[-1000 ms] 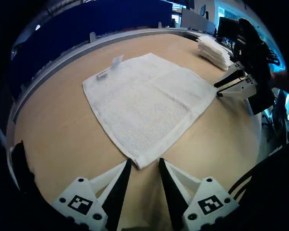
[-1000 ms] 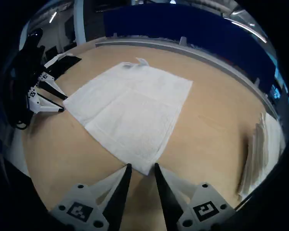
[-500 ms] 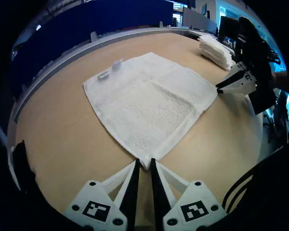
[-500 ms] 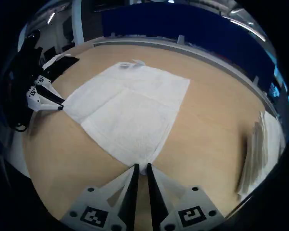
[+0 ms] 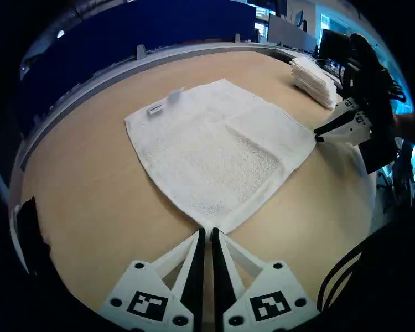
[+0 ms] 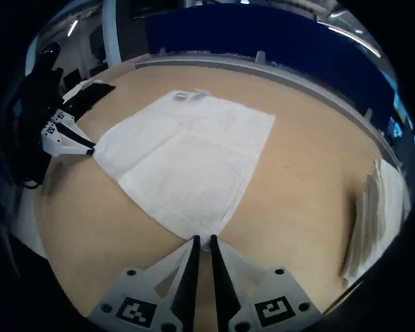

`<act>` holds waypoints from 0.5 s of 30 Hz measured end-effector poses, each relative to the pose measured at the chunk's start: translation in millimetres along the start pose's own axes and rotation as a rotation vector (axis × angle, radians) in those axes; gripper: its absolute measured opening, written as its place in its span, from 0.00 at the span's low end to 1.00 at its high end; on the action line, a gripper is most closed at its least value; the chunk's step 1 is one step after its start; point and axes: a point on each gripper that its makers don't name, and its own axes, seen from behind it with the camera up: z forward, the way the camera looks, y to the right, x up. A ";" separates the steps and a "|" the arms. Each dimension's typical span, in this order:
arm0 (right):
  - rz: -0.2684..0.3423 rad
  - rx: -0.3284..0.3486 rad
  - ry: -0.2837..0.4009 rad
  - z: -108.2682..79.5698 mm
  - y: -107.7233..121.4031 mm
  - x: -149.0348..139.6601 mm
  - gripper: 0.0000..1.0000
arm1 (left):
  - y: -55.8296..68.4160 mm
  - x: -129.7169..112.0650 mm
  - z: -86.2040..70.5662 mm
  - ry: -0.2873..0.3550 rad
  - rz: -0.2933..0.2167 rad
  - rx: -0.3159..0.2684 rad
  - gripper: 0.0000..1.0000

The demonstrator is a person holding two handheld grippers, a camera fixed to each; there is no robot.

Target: Fold towel

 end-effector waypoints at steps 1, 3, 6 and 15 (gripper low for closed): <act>-0.001 0.000 0.002 -0.6 0.1 1.0 0.15 | 0.3 0.3 -1.0 0.001 0.001 0.000 0.09; -0.002 0.000 0.005 -1.7 0.4 2.6 0.15 | 0.9 0.9 -2.8 0.002 0.001 0.000 0.09; -0.005 0.000 0.011 -3.8 1.3 5.7 0.15 | 1.9 2.4 -5.2 0.003 -0.004 -0.001 0.09; -0.004 -0.001 0.037 -13.7 3.1 19.7 0.14 | 0.9 12.9 -11.4 0.031 -0.049 0.002 0.08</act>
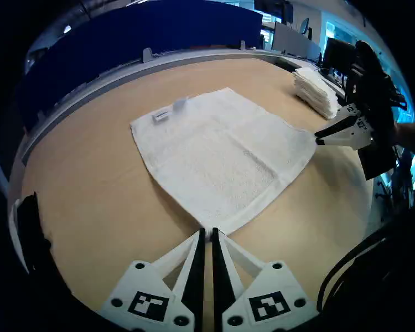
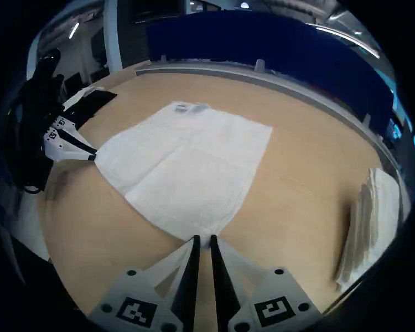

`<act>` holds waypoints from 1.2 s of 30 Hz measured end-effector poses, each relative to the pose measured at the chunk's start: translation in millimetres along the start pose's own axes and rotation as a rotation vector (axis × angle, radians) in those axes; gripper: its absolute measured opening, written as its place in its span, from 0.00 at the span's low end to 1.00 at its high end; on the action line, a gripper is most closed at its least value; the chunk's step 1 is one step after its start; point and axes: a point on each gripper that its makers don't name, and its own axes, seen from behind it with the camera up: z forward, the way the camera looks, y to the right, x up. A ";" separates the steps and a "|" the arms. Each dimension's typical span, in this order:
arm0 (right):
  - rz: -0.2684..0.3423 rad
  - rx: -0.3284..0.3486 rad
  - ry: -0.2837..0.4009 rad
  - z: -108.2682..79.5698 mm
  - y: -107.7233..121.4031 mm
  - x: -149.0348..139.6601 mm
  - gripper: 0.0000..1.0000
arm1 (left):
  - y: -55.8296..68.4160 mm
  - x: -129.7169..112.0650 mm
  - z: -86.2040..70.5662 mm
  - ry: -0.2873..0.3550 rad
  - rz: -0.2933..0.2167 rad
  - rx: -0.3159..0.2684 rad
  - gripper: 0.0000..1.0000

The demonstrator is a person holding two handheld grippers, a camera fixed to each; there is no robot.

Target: Fold towel

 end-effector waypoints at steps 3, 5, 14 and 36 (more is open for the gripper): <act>-0.004 0.001 0.011 -5.4 -0.1 6.8 0.14 | -2.6 5.6 -5.0 0.014 -0.009 0.008 0.08; -0.006 0.000 0.019 -9.7 -0.1 12.0 0.14 | -3.8 10.2 -10.2 0.023 -0.017 0.012 0.08; -0.016 -0.007 0.054 -35.9 -3.0 35.9 0.14 | -7.8 29.4 -39.8 0.066 -0.069 0.024 0.08; 0.004 -0.018 0.132 -109.6 -19.2 75.6 0.13 | 11.2 57.2 -115.8 0.098 -0.168 0.009 0.08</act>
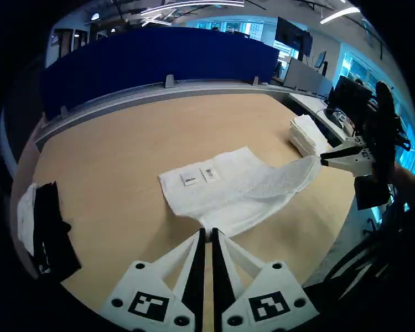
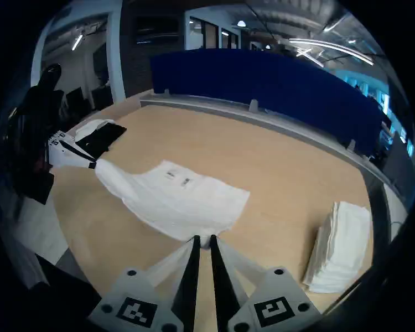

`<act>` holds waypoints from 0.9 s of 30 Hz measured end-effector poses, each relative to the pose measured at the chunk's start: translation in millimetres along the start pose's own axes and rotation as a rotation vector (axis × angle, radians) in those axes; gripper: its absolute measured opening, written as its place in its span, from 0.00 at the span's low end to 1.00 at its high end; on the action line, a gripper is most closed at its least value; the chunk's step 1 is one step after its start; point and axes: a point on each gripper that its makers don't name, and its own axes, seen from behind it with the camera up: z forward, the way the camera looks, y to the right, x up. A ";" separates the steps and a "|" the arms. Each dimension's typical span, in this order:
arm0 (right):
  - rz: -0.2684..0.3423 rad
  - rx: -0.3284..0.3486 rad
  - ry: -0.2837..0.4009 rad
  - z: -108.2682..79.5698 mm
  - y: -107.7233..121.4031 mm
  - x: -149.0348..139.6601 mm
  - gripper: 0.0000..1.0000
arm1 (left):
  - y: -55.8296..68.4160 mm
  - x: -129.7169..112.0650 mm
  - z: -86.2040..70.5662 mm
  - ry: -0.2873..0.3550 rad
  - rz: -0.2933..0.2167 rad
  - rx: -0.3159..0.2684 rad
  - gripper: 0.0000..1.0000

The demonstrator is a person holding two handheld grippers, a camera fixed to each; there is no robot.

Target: Fold towel

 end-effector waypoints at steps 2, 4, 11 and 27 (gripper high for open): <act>0.002 -0.002 0.000 -4.4 -0.7 0.2 0.13 | 3.5 0.3 -4.0 -0.001 0.005 -0.005 0.08; 0.004 -0.004 0.000 -8.7 -1.7 0.0 0.13 | 6.8 0.1 -7.5 -0.001 0.007 -0.009 0.08; 0.012 -0.001 -0.004 -16.2 -5.8 -3.9 0.13 | 11.8 -4.5 -12.3 -0.004 0.001 -0.015 0.08; 0.004 0.006 -0.019 2.1 0.9 0.5 0.13 | 2.2 -2.5 -3.0 -0.021 -0.024 0.007 0.08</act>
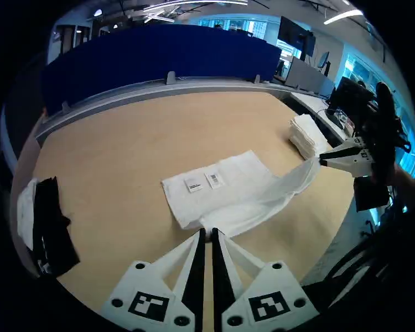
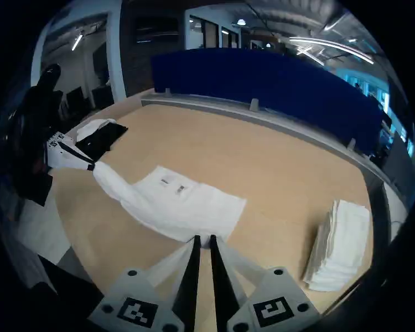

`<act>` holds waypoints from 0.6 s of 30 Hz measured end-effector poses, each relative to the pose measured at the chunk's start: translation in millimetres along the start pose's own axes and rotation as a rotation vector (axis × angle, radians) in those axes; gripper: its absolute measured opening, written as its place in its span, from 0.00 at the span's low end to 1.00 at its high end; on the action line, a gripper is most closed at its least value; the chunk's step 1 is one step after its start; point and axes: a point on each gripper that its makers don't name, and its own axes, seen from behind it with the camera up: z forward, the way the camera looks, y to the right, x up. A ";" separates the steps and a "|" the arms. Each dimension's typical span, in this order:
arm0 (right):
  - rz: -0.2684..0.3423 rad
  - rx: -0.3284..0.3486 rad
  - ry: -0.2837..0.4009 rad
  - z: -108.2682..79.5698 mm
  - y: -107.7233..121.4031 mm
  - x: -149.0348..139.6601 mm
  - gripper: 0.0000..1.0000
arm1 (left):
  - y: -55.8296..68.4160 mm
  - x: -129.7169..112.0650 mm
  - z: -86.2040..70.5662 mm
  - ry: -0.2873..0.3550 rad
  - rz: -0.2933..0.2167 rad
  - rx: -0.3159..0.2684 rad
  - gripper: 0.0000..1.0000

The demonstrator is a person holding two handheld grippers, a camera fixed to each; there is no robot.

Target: Fold towel

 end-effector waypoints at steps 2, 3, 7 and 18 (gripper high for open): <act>0.002 -0.003 -0.005 5.6 3.4 0.8 0.13 | -2.5 2.5 3.4 -0.004 -0.008 0.004 0.08; 0.003 -0.004 -0.008 8.3 5.0 1.2 0.13 | -3.6 3.7 5.0 -0.006 -0.011 0.006 0.08; 0.001 -0.009 -0.019 22.2 12.9 2.9 0.13 | -10.2 8.9 16.8 -0.019 -0.024 0.013 0.08; 0.022 -0.019 -0.054 68.8 40.2 3.2 0.13 | -31.0 18.4 62.5 -0.063 -0.051 0.026 0.08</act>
